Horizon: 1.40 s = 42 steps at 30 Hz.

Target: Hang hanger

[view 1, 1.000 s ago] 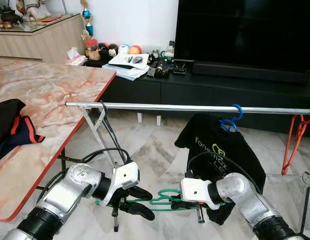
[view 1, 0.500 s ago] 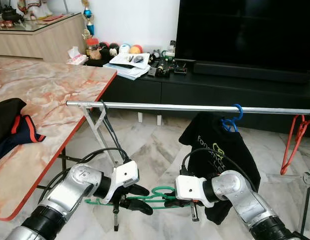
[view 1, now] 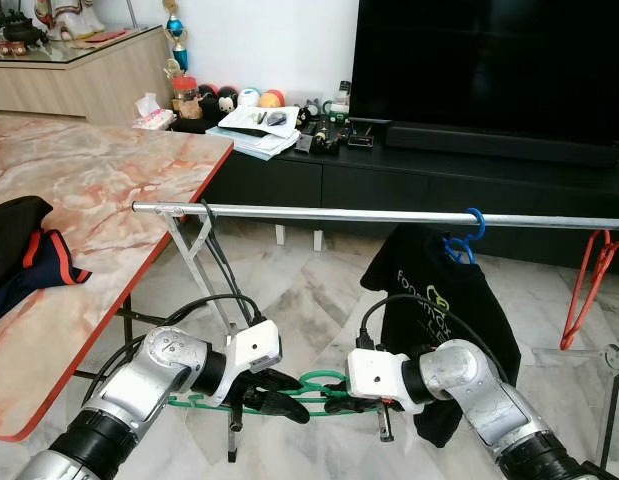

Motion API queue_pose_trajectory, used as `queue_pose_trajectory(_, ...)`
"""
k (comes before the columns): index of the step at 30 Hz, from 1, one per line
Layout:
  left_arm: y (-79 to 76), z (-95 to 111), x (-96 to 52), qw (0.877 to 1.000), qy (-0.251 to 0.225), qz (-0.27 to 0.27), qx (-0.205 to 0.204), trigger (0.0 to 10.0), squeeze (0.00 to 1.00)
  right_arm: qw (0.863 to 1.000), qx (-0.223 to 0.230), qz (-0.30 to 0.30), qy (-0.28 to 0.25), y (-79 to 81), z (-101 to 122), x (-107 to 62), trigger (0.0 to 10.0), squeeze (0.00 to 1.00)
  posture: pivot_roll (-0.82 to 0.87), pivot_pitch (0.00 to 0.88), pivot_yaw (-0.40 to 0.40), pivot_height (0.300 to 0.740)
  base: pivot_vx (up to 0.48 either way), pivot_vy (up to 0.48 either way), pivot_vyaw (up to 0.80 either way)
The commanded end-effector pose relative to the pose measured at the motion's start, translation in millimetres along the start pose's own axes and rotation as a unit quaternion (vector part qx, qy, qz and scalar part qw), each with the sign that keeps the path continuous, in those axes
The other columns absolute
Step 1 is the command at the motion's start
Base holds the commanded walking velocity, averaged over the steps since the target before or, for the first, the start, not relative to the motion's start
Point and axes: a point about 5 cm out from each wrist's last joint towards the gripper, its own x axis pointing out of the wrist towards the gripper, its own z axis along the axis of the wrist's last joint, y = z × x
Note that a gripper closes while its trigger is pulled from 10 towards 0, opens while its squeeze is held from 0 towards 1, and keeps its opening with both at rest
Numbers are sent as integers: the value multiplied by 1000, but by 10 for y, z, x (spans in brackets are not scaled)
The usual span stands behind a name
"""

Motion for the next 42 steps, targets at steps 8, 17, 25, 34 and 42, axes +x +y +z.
queue_pose_trajectory(8,31,-13,-35,1000,7,7,-2,0,0,1000,-13,-9,-13,-28,73,-23,10000,0,99,39,21,740,0,0,0)
queue_pose_trajectory(17,29,-20,-35,1000,8,7,-3,0,0,1000,12,-9,-13,20,-25,11,10000,373,102,37,21,740,0,0,0)
queue_pose_trajectory(25,29,-42,-42,1000,15,10,-1,0,0,1000,17,-7,-8,34,-73,21,10000,820,102,36,21,740,0,0,0)
queue_pose_trajectory(34,1,-222,-100,995,95,14,35,0,0,999,24,-39,2,-30,-137,28,10000,796,103,33,18,740,0,0,0)
queue_pose_trajectory(42,-44,-443,-108,991,130,35,24,0,0,993,50,-94,50,-59,-372,29,10000,0,96,28,16,740,0,0,0)
